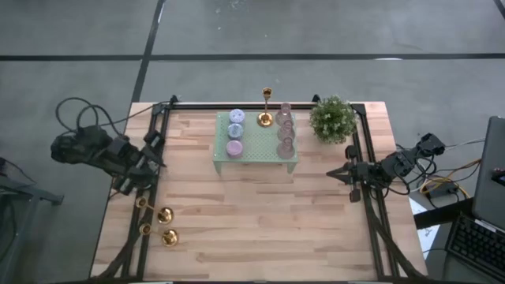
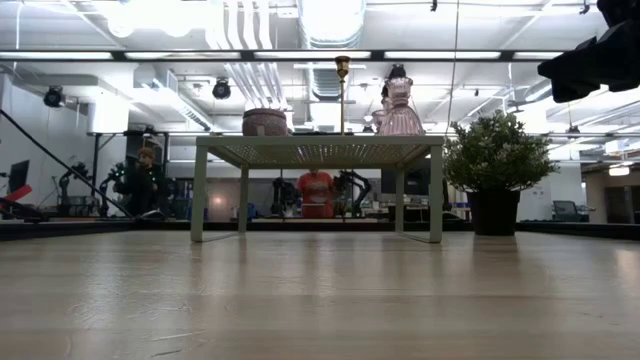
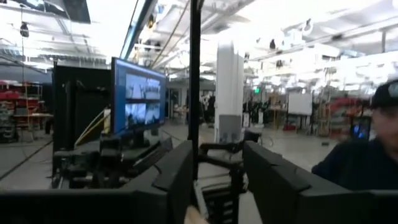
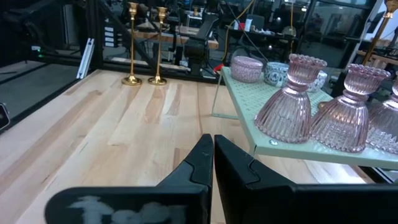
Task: Pick & Place candle stick holders
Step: Put the top gold candle holder on the shelf aligned with the other gold candle holder
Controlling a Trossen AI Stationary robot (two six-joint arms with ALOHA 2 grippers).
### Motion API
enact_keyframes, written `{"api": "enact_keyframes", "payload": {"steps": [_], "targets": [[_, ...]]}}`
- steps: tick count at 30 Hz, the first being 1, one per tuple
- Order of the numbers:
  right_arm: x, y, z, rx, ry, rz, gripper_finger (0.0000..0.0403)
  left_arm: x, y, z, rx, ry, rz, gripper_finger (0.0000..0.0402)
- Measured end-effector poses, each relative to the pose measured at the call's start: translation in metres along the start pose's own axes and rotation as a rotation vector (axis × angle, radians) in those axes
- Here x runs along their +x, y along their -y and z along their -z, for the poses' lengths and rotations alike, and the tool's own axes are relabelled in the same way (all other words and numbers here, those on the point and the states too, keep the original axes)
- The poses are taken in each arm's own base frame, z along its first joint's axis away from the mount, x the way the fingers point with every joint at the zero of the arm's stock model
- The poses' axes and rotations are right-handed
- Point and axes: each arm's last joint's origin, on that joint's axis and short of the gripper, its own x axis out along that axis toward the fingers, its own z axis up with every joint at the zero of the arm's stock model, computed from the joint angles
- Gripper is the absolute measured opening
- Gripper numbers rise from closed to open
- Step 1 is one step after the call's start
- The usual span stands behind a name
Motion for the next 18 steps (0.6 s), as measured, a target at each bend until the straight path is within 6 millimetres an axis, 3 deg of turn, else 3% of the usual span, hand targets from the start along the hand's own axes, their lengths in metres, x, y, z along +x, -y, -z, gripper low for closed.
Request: {"api": "enact_keyframes", "payload": {"steps": [5,10,18], "targets": [[0.0,0.0,0.0,0.003,0.0,0.0,0.0008,-0.005,0.002,-0.02,-0.046,0.031,0.001,0.0175],[0.0,0.0,0.0,0.004,0.0,0.0,0.0008,-0.015,0.004,-0.04,-0.094,-0.103,-0.078,0.0177],[0.0,0.0,0.0,0.001,0.0,0.0,0.0008,0.0,-0.003,-0.042,-0.243,-0.363,-0.262,0.0182]]}}
